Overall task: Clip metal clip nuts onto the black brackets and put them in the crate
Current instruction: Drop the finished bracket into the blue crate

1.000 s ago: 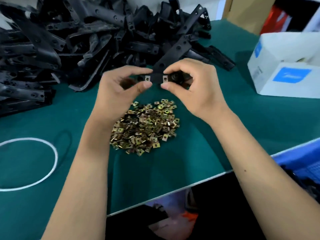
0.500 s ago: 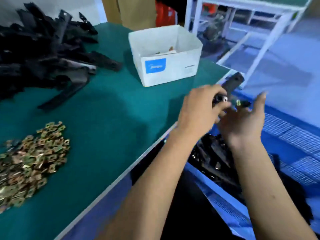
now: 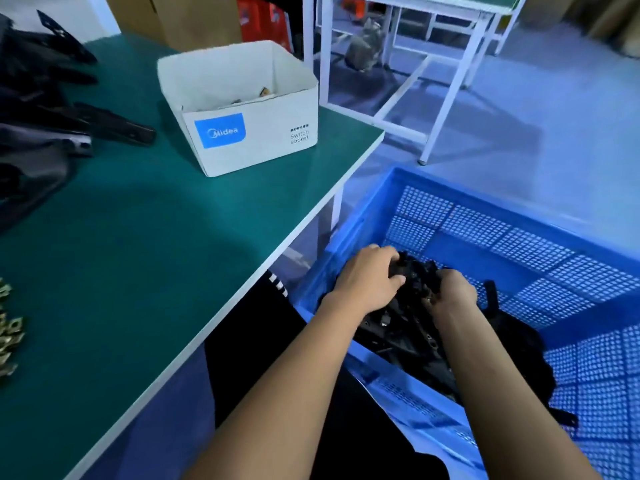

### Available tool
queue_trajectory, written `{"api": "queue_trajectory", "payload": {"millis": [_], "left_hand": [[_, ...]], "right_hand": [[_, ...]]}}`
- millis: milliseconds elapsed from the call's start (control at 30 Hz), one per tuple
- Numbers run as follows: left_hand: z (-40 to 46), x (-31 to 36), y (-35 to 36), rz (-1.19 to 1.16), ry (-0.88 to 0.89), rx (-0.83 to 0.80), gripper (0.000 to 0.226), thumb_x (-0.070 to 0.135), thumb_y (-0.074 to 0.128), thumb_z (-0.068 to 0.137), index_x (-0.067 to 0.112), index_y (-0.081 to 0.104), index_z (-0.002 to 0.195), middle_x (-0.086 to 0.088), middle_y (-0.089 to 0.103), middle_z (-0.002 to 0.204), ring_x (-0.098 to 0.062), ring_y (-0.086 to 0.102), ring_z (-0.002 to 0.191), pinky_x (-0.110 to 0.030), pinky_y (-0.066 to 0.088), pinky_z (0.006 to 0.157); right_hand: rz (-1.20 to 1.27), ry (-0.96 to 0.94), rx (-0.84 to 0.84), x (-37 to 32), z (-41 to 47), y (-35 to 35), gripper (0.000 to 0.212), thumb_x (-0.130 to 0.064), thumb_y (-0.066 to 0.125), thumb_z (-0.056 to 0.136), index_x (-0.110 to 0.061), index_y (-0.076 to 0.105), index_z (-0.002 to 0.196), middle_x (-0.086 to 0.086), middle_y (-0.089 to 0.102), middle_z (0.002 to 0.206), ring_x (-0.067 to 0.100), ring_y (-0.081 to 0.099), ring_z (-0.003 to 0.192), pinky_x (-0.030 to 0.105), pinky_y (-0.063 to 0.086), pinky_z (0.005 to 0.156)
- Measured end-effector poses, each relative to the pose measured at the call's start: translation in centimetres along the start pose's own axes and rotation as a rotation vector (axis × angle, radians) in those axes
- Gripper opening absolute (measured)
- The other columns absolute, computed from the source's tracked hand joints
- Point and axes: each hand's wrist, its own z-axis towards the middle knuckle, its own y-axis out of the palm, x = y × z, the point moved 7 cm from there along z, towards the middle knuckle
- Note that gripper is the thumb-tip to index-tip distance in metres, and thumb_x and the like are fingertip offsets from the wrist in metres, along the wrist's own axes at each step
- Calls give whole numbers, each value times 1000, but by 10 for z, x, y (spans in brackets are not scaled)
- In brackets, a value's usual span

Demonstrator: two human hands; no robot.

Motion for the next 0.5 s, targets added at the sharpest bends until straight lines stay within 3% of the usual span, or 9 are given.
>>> {"api": "queue_trajectory", "payload": {"millis": [33,67,167,267,367,500], "left_hand": [[1,4,-11,-3,2,45,39,33,70,96,20,62,131,-4,61,130,-28,61,115,-44,50,99],[1,9,-24,-9,4,96,37,32,70,95,20,63,130,-2,64,130,-26,62,115,-42,51,99],[-5,26,-78,-91,34,321,27,25,71,94,19,69,120,3,73,118,-20,67,108,-38,53,96],[-26,33,-145,-185,85,572,17,17,69,90,19,71,107,7,76,99,-17,71,88,-36,57,85],[-66,12,-210,-254,80,833,14,13,64,85,19,71,96,11,73,88,-10,69,82,-34,57,79],[-130,-54,-274,-188,-144,1071,18,10,60,81,20,70,92,9,73,91,-15,68,89,-37,53,86]], "right_hand": [[5,-76,50,-7,-9,3,2,-7,61,89,-9,61,90,14,66,95,31,64,83,45,56,78],[-19,-158,62,-14,-18,9,6,-7,60,88,-11,60,84,12,65,90,31,63,80,44,55,75],[-213,-497,6,-43,-59,41,15,-9,60,86,-6,71,97,8,69,90,26,64,83,40,53,83],[-261,-972,-117,-75,-141,85,8,-11,61,87,-14,67,91,-11,66,80,-4,61,72,27,50,82],[-230,-1218,-326,-78,-222,136,7,-14,62,89,-13,67,93,-12,67,77,-3,59,65,23,47,71],[-465,-1314,-750,-35,-318,217,7,-12,63,92,-15,69,94,-8,68,74,1,59,65,17,43,62]]}}
